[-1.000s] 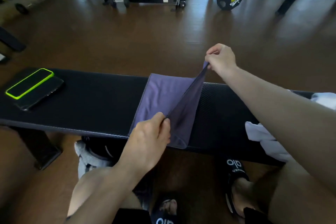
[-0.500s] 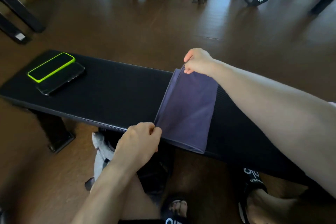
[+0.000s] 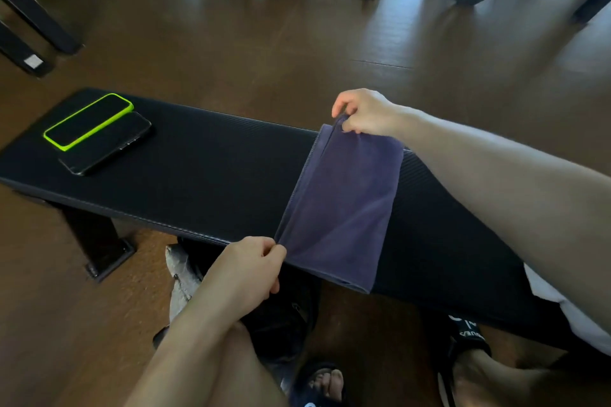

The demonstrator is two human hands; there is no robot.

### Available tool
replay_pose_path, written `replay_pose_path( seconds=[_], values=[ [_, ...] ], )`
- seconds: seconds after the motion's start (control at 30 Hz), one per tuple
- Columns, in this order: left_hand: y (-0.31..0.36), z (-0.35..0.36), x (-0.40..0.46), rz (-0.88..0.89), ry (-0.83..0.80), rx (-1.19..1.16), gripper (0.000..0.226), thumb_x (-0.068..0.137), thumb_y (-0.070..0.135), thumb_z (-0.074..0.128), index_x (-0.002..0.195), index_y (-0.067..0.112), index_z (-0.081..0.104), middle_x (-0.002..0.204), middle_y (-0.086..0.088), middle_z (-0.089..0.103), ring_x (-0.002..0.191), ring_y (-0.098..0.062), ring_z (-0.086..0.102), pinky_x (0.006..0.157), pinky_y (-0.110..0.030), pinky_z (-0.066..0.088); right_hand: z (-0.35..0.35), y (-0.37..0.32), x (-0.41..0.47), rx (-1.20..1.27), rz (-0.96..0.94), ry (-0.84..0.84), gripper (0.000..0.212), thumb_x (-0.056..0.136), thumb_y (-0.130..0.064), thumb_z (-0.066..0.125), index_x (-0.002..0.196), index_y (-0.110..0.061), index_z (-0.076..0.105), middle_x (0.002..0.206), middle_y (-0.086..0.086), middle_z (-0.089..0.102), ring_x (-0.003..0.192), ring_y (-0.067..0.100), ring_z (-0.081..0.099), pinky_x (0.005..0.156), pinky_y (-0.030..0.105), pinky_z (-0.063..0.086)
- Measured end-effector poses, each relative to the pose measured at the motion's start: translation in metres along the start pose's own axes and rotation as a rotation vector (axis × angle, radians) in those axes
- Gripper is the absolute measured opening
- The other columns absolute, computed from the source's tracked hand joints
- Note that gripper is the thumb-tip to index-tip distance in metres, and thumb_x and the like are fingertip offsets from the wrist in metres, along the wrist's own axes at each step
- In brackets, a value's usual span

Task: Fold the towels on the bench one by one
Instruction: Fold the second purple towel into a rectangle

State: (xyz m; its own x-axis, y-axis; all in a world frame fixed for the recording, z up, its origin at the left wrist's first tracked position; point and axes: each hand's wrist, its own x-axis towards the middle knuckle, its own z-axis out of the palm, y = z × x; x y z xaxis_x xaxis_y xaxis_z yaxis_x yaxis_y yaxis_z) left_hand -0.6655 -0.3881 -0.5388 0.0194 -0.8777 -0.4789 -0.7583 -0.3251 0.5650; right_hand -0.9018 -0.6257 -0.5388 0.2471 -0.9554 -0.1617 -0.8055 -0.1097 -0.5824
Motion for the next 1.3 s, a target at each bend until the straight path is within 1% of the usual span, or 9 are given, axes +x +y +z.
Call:
replay_pose_path(
  seconds=[0.1,0.27,0.43,0.53,0.63,0.73,0.83,1.03,1.3],
  values=[
    [-0.002,-0.001,0.001,-0.008,-0.004,-0.014,0.032,0.092,0.026,0.044,0.064,0.017,0.054,0.061,0.001,0.070,0.051,-0.011,0.059,0.063,-0.035,0.053,-0.005,0.002,0.002,-0.057,-0.035,-0.047,0.026,0.082,-0.012,0.066,0.101,-0.029,0.066,0.087,0.003,0.068,0.078,0.018,0.060,0.074,0.031,0.051],
    [-0.003,0.000,0.000,-0.018,-0.023,-0.051,0.032,0.092,0.024,0.043,0.063,0.016,0.053,0.061,0.000,0.070,0.051,-0.011,0.057,0.061,-0.033,0.051,-0.015,0.002,0.001,0.028,-0.017,-0.077,0.018,0.086,-0.017,0.069,0.102,-0.021,0.076,0.095,-0.001,0.072,0.088,0.013,0.063,0.085,0.029,0.051],
    [-0.004,0.000,-0.001,-0.023,-0.018,-0.084,0.032,0.092,0.023,0.044,0.062,0.016,0.051,0.059,-0.002,0.069,0.050,-0.012,0.057,0.059,-0.030,0.048,-0.023,0.004,0.003,0.249,0.009,-0.190,0.031,0.089,-0.009,0.064,0.108,-0.032,0.072,0.089,0.000,0.065,0.080,0.014,0.062,0.076,0.028,0.052],
    [-0.006,-0.001,-0.001,-0.041,-0.014,-0.095,0.033,0.093,0.023,0.044,0.061,0.017,0.051,0.058,-0.001,0.069,0.049,-0.013,0.057,0.060,-0.029,0.047,-0.027,0.006,0.004,0.350,0.008,-0.251,0.025,0.091,-0.005,0.061,0.104,-0.023,0.073,0.085,-0.005,0.065,0.081,0.013,0.061,0.075,0.027,0.050],
    [-0.009,-0.001,-0.001,-0.055,-0.003,-0.114,0.034,0.092,0.023,0.044,0.059,0.017,0.049,0.057,-0.001,0.068,0.047,-0.013,0.055,0.059,-0.029,0.046,-0.029,0.011,0.005,0.412,0.028,-0.209,0.019,0.090,-0.006,0.065,0.102,-0.017,0.074,0.093,-0.005,0.069,0.090,0.011,0.063,0.081,0.025,0.050],
    [-0.009,-0.001,-0.002,-0.047,0.010,-0.124,0.034,0.092,0.022,0.044,0.059,0.017,0.049,0.057,-0.002,0.068,0.046,-0.013,0.055,0.058,-0.029,0.045,-0.019,0.016,0.011,0.385,0.039,-0.108,0.017,0.085,-0.011,0.069,0.099,-0.019,0.075,0.102,0.004,0.071,0.091,0.013,0.063,0.083,0.028,0.050],
    [-0.008,0.000,-0.002,-0.036,0.016,-0.122,0.034,0.093,0.022,0.044,0.059,0.016,0.049,0.057,-0.002,0.068,0.046,-0.013,0.055,0.056,-0.028,0.045,-0.003,0.013,0.014,0.354,-0.013,0.011,0.013,0.084,-0.010,0.069,0.096,-0.015,0.073,0.096,0.004,0.073,0.087,0.011,0.062,0.085,0.027,0.046],
    [-0.010,0.000,-0.002,-0.057,0.034,-0.111,0.035,0.093,0.023,0.045,0.058,0.017,0.049,0.058,-0.001,0.069,0.045,-0.012,0.056,0.056,-0.029,0.047,0.022,0.006,0.015,0.195,-0.081,0.099,0.010,0.089,-0.013,0.062,0.093,-0.019,0.068,0.087,-0.006,0.069,0.078,0.008,0.058,0.073,0.023,0.044],
    [-0.012,-0.001,0.000,-0.047,0.046,-0.072,0.033,0.094,0.024,0.044,0.063,0.016,0.051,0.059,0.001,0.069,0.046,-0.010,0.057,0.061,-0.031,0.050,0.041,0.011,0.014,0.198,-0.079,0.213,0.008,0.089,-0.015,0.063,0.091,-0.020,0.069,0.090,-0.005,0.071,0.089,0.012,0.063,0.078,0.021,0.045]
  ],
)
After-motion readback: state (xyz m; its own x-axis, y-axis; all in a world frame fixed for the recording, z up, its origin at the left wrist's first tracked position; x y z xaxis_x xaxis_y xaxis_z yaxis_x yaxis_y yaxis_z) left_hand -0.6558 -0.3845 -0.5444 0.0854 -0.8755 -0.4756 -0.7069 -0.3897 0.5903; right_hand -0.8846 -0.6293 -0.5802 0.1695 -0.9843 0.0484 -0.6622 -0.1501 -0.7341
